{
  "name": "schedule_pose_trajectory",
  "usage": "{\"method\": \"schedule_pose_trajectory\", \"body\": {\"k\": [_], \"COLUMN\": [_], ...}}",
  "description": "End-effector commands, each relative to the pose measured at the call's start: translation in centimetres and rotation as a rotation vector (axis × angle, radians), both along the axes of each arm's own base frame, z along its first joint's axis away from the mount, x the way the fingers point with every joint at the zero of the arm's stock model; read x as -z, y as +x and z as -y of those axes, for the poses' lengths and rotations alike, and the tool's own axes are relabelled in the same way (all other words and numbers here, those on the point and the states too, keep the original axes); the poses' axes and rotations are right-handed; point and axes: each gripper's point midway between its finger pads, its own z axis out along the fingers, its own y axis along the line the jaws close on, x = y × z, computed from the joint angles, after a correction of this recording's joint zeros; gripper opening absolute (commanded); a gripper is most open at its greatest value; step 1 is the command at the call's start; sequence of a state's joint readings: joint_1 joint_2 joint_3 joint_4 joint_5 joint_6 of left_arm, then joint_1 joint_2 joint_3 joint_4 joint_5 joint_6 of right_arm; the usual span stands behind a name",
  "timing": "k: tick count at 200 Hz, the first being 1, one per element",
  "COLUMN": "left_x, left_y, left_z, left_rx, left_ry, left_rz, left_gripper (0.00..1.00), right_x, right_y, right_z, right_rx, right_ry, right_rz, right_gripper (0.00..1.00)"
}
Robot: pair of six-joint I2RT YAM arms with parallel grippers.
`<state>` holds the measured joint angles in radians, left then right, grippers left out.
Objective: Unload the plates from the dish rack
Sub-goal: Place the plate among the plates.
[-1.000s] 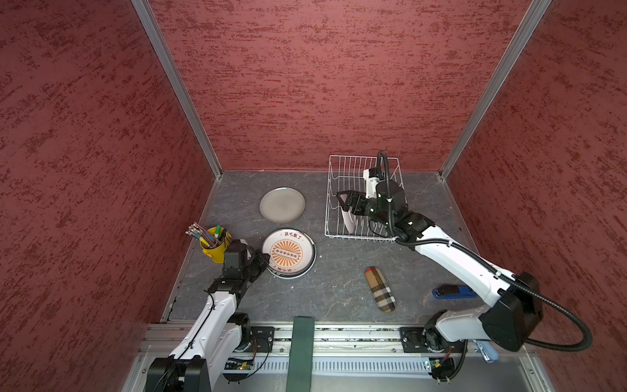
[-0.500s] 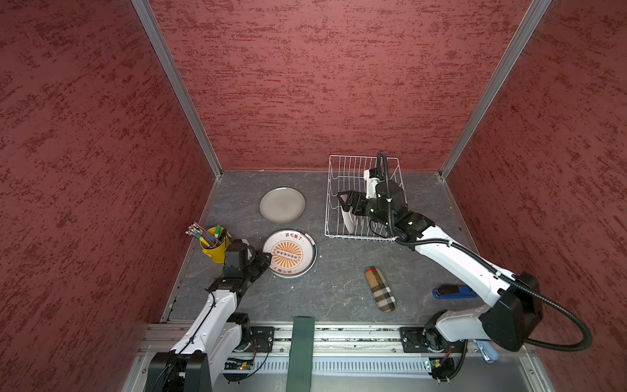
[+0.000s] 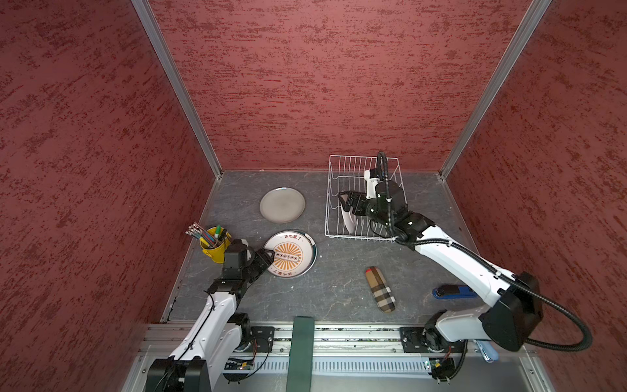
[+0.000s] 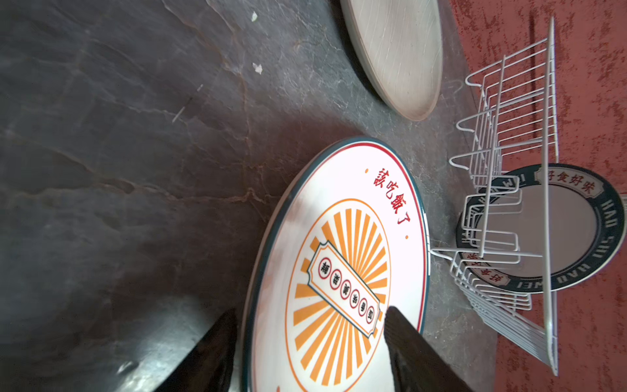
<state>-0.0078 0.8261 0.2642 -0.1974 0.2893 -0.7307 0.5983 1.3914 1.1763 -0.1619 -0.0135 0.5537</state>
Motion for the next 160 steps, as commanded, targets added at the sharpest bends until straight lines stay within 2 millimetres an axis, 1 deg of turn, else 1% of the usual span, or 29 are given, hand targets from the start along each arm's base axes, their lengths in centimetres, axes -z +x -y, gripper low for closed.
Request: {"method": "schedule_pose_trajectory", "body": {"k": [1, 24, 51, 74, 97, 118, 140, 160], "left_x": [-0.9, -1.2, -0.9, -1.2, -1.9, -1.7, -1.4, -1.6], "left_y": [0.3, 0.6, 0.9, 1.2, 1.5, 1.8, 1.9, 1.9], "left_z": [-0.5, -0.3, 0.0, 0.4, 1.2, 1.7, 1.6, 1.5], "left_rx": [0.013, 0.036, 0.070, 0.099, 0.124, 0.137, 0.139, 0.137], "left_ry": [0.062, 0.087, 0.133, 0.191, 0.229, 0.228, 0.239, 0.247], "left_rz": [0.014, 0.011, -0.011, -0.017, -0.001, -0.007, -0.024, -0.019], "left_gripper": [0.72, 0.73, 0.73, 0.74, 0.74, 0.75, 0.75, 0.76], "right_x": [-0.9, -0.8, -0.6, -0.5, -0.5, -0.4, -0.6, -0.6], "right_y": [0.2, 0.3, 0.4, 0.4, 0.3, 0.3, 0.2, 0.2], "right_z": [1.0, 1.0, 0.9, 1.0, 1.2, 1.2, 1.3, 1.4], "right_rx": [0.034, 0.036, 0.034, 0.038, 0.044, 0.043, 0.043, 0.048], "right_ry": [-0.007, -0.009, -0.012, -0.017, -0.022, -0.021, -0.021, -0.031], "right_rz": [0.027, 0.028, 0.026, 0.025, 0.027, 0.026, 0.030, 0.032], "right_gripper": [0.90, 0.91, 0.91, 0.91, 0.91, 0.91, 0.91, 0.91]}}
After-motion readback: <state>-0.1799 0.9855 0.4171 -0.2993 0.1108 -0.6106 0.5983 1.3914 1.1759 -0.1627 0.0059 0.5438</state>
